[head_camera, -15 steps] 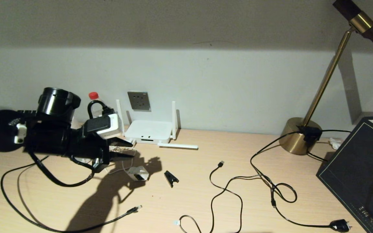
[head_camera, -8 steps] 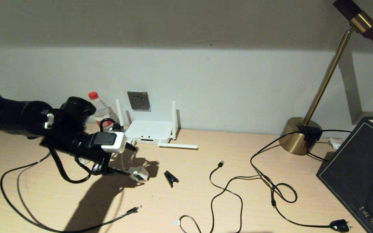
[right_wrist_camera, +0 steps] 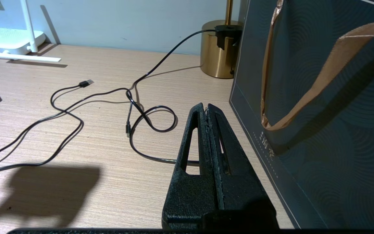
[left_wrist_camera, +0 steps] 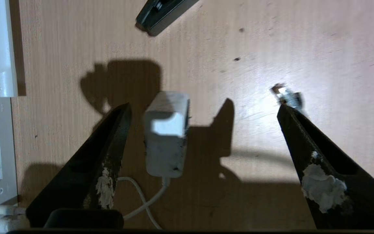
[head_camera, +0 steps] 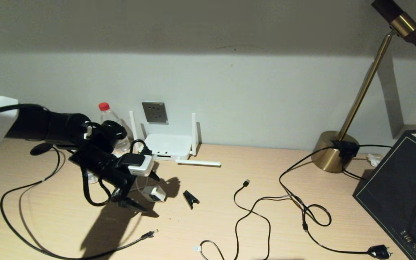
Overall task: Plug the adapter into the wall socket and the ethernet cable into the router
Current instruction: Pick up plug
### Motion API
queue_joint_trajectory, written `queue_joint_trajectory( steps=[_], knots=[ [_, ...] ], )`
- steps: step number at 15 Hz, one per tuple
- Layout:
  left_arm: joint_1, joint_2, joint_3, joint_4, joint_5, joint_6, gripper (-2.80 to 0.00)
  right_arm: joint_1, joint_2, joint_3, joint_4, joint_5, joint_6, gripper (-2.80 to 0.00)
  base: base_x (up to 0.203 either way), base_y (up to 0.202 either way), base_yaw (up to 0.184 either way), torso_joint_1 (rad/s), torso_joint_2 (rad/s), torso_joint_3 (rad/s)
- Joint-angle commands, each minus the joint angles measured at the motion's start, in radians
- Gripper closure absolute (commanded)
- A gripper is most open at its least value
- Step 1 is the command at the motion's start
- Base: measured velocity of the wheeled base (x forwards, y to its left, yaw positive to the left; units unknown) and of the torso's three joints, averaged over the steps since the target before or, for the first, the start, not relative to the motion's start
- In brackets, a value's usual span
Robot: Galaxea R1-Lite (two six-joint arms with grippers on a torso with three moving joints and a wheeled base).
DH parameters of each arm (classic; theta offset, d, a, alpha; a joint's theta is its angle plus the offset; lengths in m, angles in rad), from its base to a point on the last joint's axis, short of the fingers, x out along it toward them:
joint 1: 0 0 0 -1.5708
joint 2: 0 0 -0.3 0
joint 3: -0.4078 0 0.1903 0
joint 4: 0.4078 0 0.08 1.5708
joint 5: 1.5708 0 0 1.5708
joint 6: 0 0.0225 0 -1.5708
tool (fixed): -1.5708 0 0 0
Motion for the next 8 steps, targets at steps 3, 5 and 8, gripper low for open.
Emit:
queue_joint_trajectory(
  steps=[3, 5, 8],
  knots=[
    [-0.017, 0.081, -0.085, 0.044, 0.028, -0.042, -2.80, 0.000, 0.001, 0.035, -0.001, 0.000, 0.000, 0.00, 0.000, 0.000, 0.000, 0.000, 0.00, 0.000],
    [-0.031, 0.081, -0.108, 0.051, 0.060, -0.058, -2.80, 0.000, 0.001, 0.035, -0.001, 0.000, 0.000, 0.00, 0.000, 0.000, 0.000, 0.000, 0.00, 0.000],
    [-0.047, 0.081, -0.109, 0.054, 0.103, -0.097, -2.80, 0.000, 0.001, 0.035, -0.001, 0.000, 0.000, 0.00, 0.000, 0.000, 0.000, 0.000, 0.00, 0.000]
  ],
)
